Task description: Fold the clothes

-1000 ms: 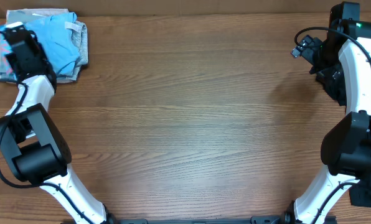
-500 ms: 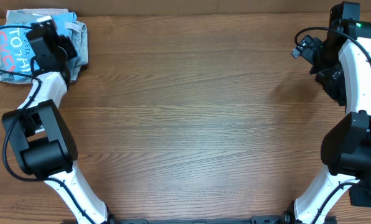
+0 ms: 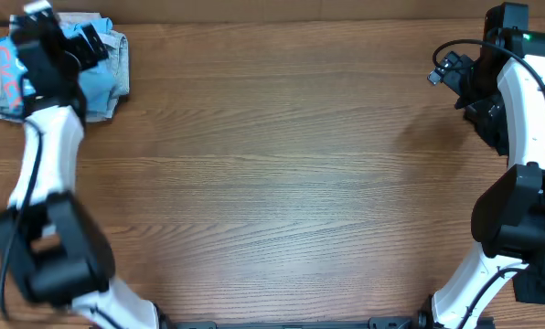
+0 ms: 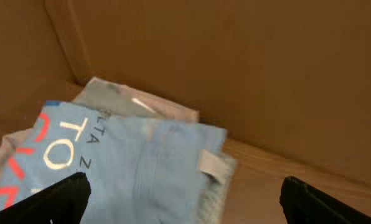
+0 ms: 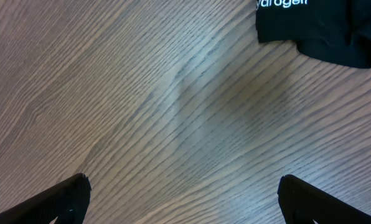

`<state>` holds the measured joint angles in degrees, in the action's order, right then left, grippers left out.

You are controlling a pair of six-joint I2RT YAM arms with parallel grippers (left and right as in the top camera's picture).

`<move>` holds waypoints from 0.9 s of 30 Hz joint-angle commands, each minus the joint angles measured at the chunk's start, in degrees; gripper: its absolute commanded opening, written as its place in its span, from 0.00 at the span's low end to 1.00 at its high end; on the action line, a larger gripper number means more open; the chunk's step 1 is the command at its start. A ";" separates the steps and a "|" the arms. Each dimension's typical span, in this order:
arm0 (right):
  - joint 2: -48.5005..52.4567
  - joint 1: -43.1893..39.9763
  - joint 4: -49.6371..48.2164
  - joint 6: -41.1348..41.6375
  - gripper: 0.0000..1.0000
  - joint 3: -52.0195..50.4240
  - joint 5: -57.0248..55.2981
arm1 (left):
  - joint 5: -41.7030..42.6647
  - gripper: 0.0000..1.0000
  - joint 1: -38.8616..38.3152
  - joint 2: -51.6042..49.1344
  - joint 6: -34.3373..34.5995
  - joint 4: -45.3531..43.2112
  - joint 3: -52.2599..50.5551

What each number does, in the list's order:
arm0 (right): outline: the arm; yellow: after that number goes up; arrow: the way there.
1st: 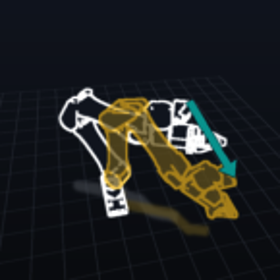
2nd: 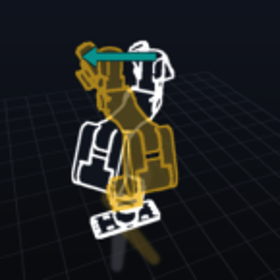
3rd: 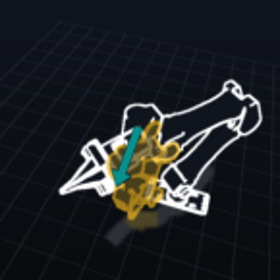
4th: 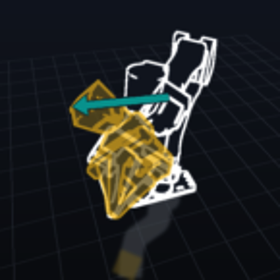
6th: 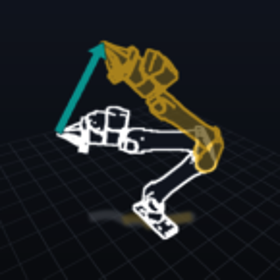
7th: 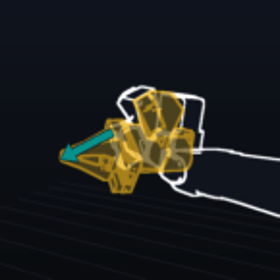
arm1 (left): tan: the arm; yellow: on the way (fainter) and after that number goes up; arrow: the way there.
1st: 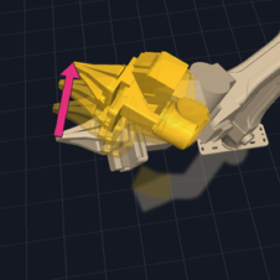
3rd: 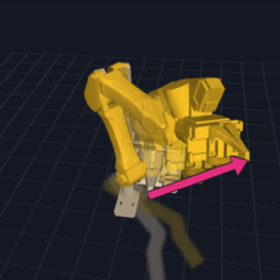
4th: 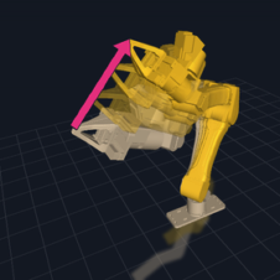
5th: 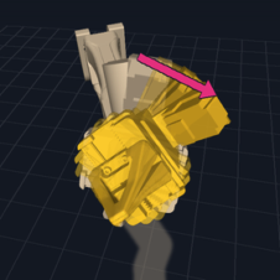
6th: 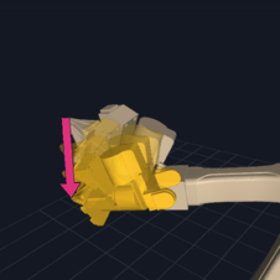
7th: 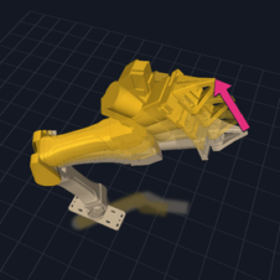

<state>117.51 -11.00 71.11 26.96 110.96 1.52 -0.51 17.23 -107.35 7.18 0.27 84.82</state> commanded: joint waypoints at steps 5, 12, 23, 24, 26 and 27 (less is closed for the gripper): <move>-1.77 -0.22 -0.33 -0.20 1.00 0.87 0.09 | 25.81 1.00 -0.04 17.62 5.68 22.25 0.85; -1.79 -0.22 -0.33 -0.20 1.00 0.87 0.09 | 37.77 1.00 -1.64 26.58 -0.15 45.00 0.72; -1.79 -0.22 -0.33 -0.20 1.00 0.87 0.09 | 29.86 1.00 -15.26 41.22 -3.80 64.78 -5.81; -1.79 -0.22 -0.31 -0.20 1.00 0.87 0.09 | 29.92 1.00 -16.17 41.48 -3.74 67.30 -6.43; -1.77 -0.22 -0.33 -0.20 1.00 0.87 0.09 | 29.90 1.00 -17.07 41.38 -3.76 71.28 -6.80; -1.79 -0.22 -0.33 -0.20 1.00 0.87 0.09 | 29.90 1.00 -17.27 41.09 -3.76 73.22 -6.82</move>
<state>117.51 -11.00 71.11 26.94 110.96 1.54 30.61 0.91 -65.28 3.64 71.02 79.44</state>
